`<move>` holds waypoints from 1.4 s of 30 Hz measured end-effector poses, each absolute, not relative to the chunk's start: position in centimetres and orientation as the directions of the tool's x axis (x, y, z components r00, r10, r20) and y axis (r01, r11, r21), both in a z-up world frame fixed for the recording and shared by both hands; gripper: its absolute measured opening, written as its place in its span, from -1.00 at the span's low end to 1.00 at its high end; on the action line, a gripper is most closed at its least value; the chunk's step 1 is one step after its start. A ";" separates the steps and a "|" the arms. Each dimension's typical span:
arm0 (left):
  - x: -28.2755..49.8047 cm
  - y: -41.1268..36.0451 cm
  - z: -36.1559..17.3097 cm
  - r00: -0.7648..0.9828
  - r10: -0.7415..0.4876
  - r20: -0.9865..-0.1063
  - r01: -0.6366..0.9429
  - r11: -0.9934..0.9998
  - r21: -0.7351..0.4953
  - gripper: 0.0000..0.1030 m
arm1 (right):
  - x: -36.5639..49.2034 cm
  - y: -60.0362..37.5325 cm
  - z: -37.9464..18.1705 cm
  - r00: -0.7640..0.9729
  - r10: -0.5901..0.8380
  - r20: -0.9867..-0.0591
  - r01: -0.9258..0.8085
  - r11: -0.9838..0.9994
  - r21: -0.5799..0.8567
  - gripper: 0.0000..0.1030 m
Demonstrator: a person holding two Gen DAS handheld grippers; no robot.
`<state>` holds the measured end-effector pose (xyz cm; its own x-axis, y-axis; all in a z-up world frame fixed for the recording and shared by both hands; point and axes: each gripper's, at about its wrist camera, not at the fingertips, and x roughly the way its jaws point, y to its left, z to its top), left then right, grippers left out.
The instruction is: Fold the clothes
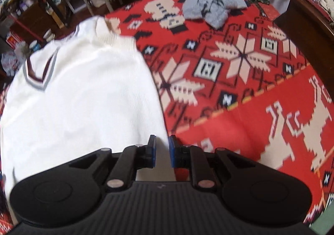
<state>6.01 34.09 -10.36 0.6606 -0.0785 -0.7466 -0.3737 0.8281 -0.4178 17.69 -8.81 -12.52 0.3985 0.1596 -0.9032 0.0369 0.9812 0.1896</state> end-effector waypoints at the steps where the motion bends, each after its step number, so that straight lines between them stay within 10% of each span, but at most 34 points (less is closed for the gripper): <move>1: 5.7 34.1 -10.3 0.659 -0.073 -0.749 -0.382 0.825 -0.416 0.38 | 17.3 -8.6 -12.6 0.393 0.152 -0.907 0.030 0.984 0.178 -0.69; 10: 3.5 34.5 -10.1 0.642 -0.035 -0.766 -0.446 0.796 -0.410 0.38 | 16.4 -7.7 -12.4 0.459 0.010 -0.888 0.004 1.000 0.013 -1.00; 20: 1.9 34.0 -9.9 0.643 -0.047 -0.765 -0.440 0.795 -0.418 0.38 | 14.9 -11.8 -11.8 0.389 0.202 -0.899 0.064 0.967 0.245 -0.82; 34: -0.3 33.3 -9.5 0.651 -0.075 -0.756 -0.433 0.780 -0.451 0.38 | 13.3 -9.1 -12.2 0.358 0.043 -0.933 -0.009 0.999 0.042 -0.90; 42: -0.7 33.5 -9.8 0.641 -0.080 -0.763 -0.445 0.772 -0.455 0.38 | 12.6 -12.3 -11.3 0.320 0.128 -0.939 0.073 0.985 0.159 -0.80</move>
